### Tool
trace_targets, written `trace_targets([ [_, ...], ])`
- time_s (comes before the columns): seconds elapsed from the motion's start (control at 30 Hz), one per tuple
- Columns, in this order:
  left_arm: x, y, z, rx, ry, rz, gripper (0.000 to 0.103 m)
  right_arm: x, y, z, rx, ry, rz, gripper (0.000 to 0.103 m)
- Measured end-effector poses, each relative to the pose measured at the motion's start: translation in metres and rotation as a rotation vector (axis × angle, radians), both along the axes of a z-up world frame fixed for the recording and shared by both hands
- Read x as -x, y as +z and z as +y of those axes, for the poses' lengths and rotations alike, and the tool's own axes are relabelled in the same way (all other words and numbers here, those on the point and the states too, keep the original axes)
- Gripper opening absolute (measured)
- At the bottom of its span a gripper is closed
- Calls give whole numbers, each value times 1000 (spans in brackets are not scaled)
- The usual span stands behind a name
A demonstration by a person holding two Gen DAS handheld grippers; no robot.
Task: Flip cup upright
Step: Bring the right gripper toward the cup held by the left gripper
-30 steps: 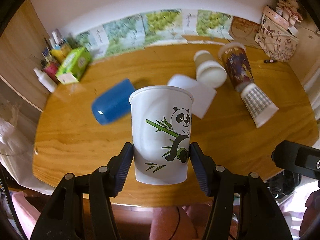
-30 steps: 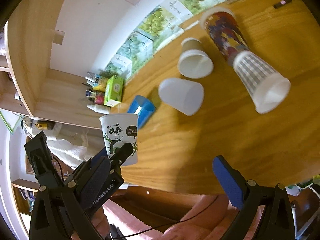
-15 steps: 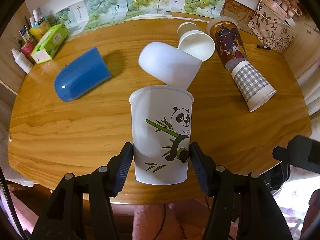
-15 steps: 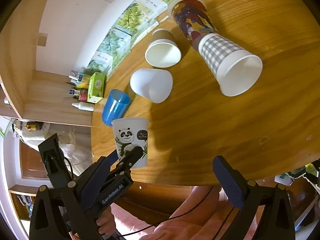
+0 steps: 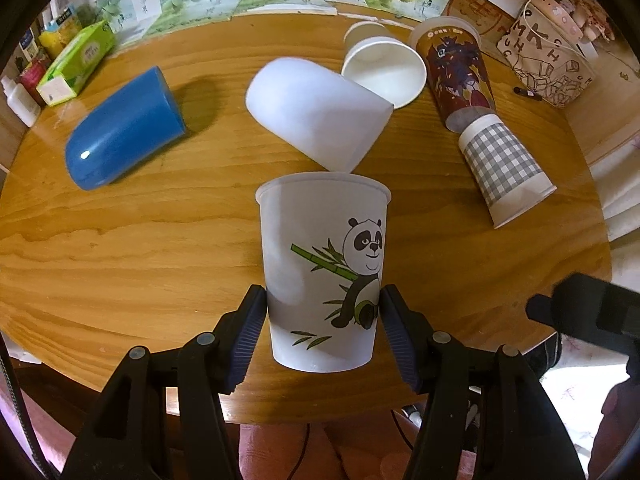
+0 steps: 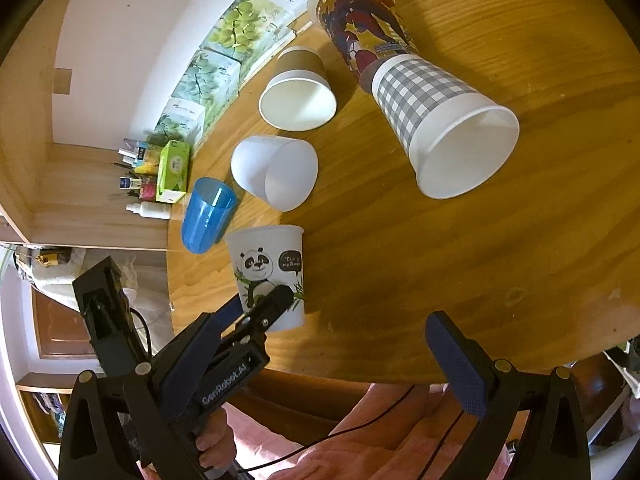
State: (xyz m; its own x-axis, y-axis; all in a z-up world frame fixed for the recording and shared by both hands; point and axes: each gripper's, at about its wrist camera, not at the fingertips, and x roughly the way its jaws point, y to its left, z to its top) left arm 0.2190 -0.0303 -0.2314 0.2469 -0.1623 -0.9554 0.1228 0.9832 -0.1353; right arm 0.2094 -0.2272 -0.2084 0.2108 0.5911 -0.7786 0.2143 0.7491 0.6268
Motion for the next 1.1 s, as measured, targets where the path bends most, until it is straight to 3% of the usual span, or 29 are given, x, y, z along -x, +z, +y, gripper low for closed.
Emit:
trace_targets([
  [0.43,-4,-4,4,81,-20,54,64,-22,-15,19,29,51,34,103],
  [0.73,-1,-5,5,105,-56,86,72,-37,-22,34,45,84,38,103],
  [1.1,6,-3,41,144,4,117,75,-52,-33,59,62,117,54,103],
])
